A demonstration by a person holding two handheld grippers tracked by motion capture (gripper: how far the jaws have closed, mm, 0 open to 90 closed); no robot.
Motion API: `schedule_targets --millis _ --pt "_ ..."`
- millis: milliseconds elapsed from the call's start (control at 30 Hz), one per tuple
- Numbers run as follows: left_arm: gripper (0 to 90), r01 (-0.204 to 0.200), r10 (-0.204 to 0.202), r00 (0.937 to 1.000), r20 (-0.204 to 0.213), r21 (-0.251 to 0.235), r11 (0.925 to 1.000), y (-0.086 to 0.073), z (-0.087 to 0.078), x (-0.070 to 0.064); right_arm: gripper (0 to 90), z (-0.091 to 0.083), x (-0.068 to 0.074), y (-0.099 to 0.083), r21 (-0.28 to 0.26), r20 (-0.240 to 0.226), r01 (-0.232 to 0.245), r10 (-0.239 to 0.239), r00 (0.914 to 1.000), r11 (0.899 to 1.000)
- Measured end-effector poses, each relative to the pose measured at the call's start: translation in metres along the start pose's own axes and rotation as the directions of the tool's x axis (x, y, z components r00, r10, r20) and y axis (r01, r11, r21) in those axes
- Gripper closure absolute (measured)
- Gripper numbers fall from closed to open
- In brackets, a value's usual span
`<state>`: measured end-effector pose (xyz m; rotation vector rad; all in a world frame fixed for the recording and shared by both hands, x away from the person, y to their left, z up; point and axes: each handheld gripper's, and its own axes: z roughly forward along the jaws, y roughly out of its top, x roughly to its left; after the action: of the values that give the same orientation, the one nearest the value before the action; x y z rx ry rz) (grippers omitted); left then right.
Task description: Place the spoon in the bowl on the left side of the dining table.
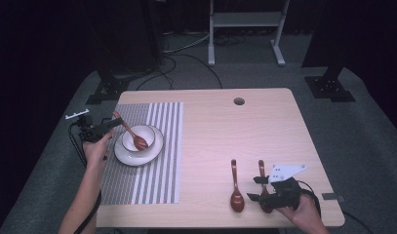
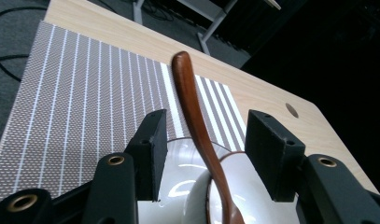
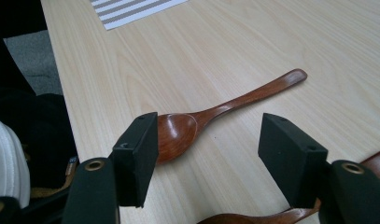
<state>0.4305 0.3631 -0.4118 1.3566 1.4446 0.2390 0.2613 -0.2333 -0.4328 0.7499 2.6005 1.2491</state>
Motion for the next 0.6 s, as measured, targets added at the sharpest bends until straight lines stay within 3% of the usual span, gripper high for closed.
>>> schedule_targets --millis 333,500,600 --pt "40.5 -0.071 0.071 0.9975 0.006 0.018 0.9973 -0.001 -0.010 -0.019 31.6 -0.006 -0.006 0.000 -0.005 0.022 -0.029 0.029 0.9993 1.000" --pt "35.2 -0.125 0.124 0.9918 0.030 0.034 0.9916 -0.002 -0.013 -0.036 30.4 -0.008 -0.009 -0.002 -0.008 0.033 -0.046 0.046 0.9984 0.999" --pt "32.2 -0.168 0.166 0.9851 0.047 0.043 0.9849 -0.005 -0.013 -0.046 30.0 -0.007 -0.010 -0.003 -0.005 0.037 -0.051 0.051 0.9980 0.999"
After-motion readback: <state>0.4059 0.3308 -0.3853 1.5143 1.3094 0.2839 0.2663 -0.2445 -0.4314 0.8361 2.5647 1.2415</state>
